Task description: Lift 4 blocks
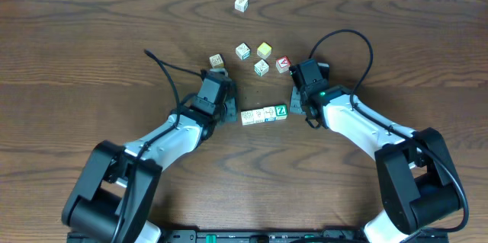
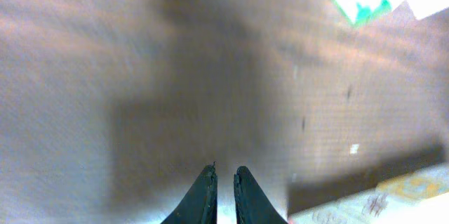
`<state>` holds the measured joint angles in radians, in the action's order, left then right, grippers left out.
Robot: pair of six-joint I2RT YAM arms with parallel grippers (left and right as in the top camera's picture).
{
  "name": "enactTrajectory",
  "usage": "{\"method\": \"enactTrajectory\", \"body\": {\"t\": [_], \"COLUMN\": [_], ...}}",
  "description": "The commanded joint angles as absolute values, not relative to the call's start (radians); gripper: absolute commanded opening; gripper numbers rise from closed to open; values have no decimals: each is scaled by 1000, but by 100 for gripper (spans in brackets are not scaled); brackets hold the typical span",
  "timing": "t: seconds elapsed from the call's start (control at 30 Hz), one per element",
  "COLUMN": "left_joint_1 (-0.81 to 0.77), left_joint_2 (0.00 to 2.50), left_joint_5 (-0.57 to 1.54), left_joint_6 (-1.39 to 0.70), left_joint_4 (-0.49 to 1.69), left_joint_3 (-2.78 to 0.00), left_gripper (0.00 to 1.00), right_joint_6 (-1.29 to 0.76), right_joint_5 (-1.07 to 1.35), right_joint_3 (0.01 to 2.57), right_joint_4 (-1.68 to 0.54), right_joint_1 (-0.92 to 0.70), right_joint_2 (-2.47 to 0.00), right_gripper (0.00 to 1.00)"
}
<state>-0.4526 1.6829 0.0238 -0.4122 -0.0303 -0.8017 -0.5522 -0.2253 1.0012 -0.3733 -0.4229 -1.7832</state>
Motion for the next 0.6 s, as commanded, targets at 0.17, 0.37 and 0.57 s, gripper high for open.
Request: {"method": "enactTrajectory", "body": {"t": [0.17,0.37,0.57], "left_joint_1": [-379,-345,-344], "left_joint_2": [1462,1279,1138], "left_joint_5": [-125,-125,-126], "left_joint_6": [-284,-240,-236], "left_joint_4": [-53,-6,35], "left_joint_3": [-844,-844,-844], "left_gripper": [14,17,21], "right_joint_6": [-408,-402,-402], "right_joint_5": [-302,-365,-464], "right_joint_3": [1021,1021,1021], "right_joint_4": [-219,-181,-157], "right_joint_1": [-388,-387,-387], "right_joint_2": [-1783,-1759,-1758], "right_gripper": [22,49,77]}}
